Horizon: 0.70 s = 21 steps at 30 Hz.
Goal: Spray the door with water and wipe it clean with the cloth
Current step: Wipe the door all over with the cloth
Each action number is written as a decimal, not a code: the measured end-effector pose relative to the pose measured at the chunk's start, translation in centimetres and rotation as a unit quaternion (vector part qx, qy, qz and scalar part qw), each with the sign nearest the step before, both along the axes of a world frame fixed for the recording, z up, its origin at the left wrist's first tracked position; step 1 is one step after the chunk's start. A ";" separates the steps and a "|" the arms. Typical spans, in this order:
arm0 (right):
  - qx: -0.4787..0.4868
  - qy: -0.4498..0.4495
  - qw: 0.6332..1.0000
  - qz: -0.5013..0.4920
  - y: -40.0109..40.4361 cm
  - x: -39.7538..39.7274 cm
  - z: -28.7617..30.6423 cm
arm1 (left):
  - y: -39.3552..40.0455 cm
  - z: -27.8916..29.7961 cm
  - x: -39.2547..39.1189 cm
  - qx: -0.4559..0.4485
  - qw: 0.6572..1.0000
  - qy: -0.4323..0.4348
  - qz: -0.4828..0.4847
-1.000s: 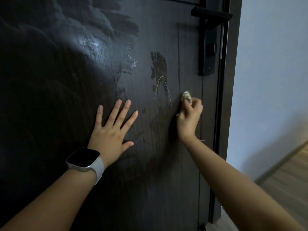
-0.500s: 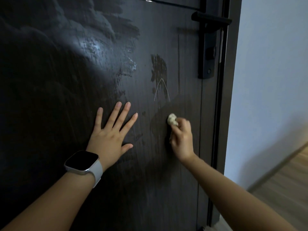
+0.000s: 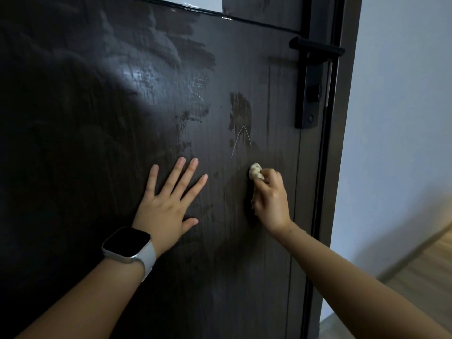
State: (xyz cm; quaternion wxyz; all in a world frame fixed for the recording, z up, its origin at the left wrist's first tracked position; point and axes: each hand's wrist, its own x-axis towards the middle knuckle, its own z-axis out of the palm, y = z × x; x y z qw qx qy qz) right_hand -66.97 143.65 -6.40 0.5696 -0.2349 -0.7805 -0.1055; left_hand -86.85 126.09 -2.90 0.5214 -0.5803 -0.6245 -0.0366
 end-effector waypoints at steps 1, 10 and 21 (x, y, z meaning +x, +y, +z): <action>0.004 0.010 1.000 0.004 -0.1 -0.2 1.1 | 0.0 0.0 0.0 0.000 1.000 -0.001 0.001; -0.147 0.401 0.881 0.203 -0.8 -3.7 8.3 | 0.1 -0.1 0.0 0.003 1.000 0.001 0.006; -0.095 0.395 0.900 0.156 1.1 -2.5 11.3 | 0.0 -0.1 -0.1 -0.005 1.000 -0.003 0.010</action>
